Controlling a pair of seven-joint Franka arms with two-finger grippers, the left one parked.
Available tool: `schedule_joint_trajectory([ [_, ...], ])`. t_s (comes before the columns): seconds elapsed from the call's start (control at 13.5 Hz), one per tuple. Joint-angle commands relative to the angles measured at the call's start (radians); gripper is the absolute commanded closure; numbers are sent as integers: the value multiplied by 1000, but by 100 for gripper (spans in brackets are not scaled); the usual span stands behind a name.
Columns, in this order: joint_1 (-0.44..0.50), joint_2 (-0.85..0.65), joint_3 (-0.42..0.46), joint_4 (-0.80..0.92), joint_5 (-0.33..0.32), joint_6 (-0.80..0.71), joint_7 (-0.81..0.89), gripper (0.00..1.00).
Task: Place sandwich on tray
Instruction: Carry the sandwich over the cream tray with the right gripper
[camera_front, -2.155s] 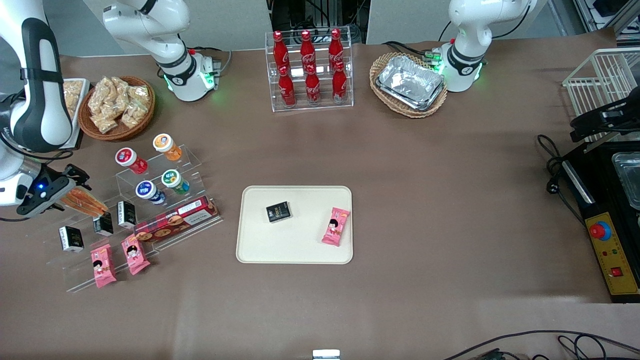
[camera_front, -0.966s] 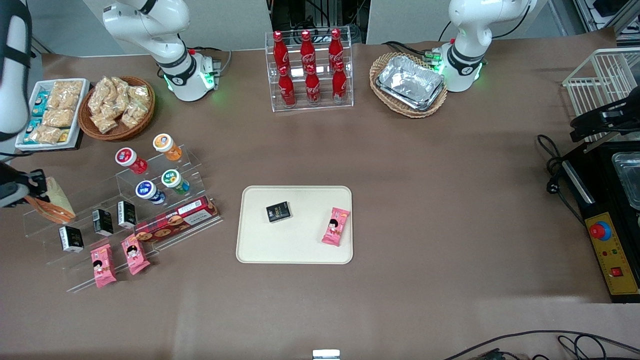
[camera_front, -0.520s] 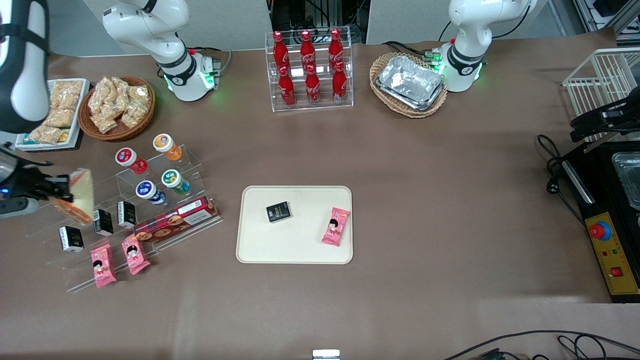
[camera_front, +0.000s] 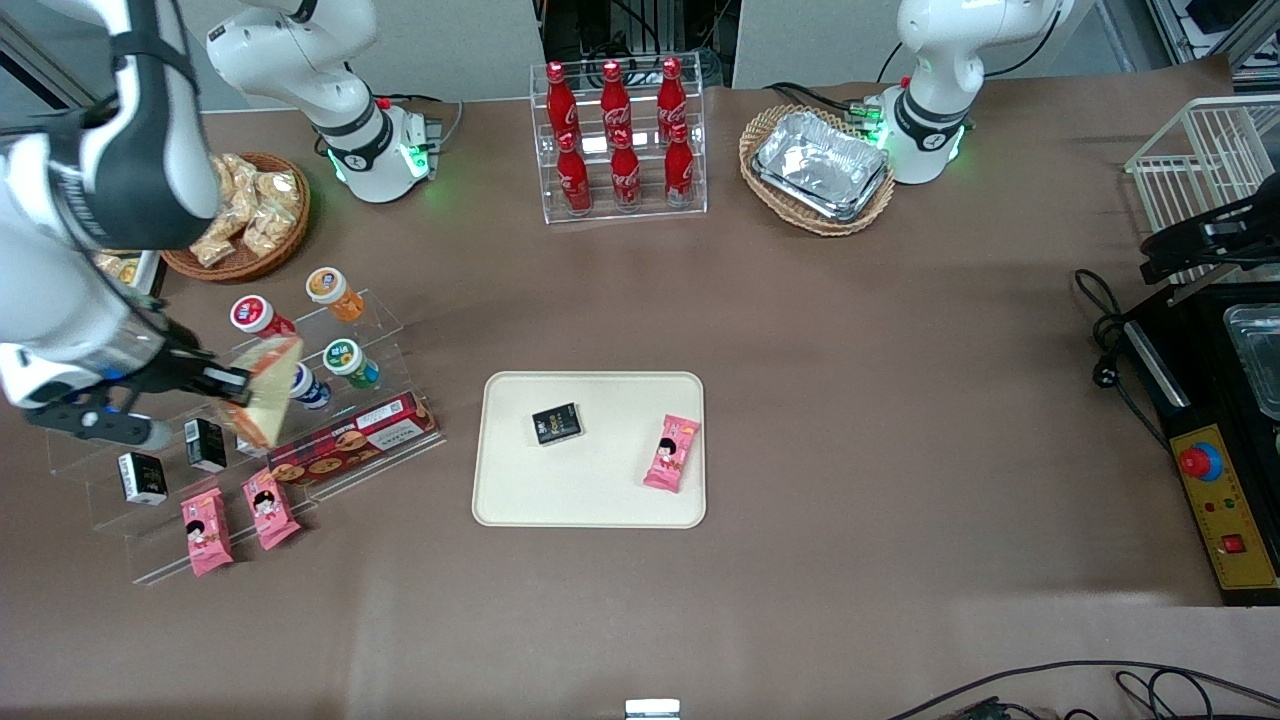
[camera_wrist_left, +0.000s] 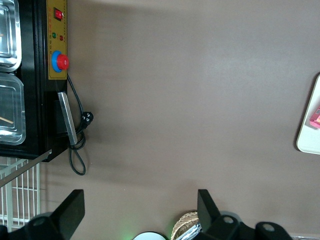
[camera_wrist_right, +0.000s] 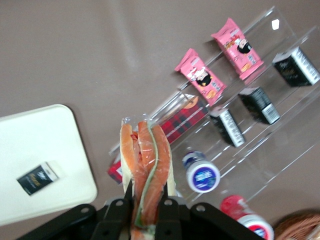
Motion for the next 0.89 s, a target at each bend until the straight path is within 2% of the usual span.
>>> schedule_joint_trajectory([
  [0.0,106,114,-11,111,22,0,305,95],
  [0.22,187,224,-11,172,66,35,601,95],
  [0.52,223,368,-11,243,140,236,1109,95],
  [0.82,241,471,-4,273,204,370,1418,94],
])
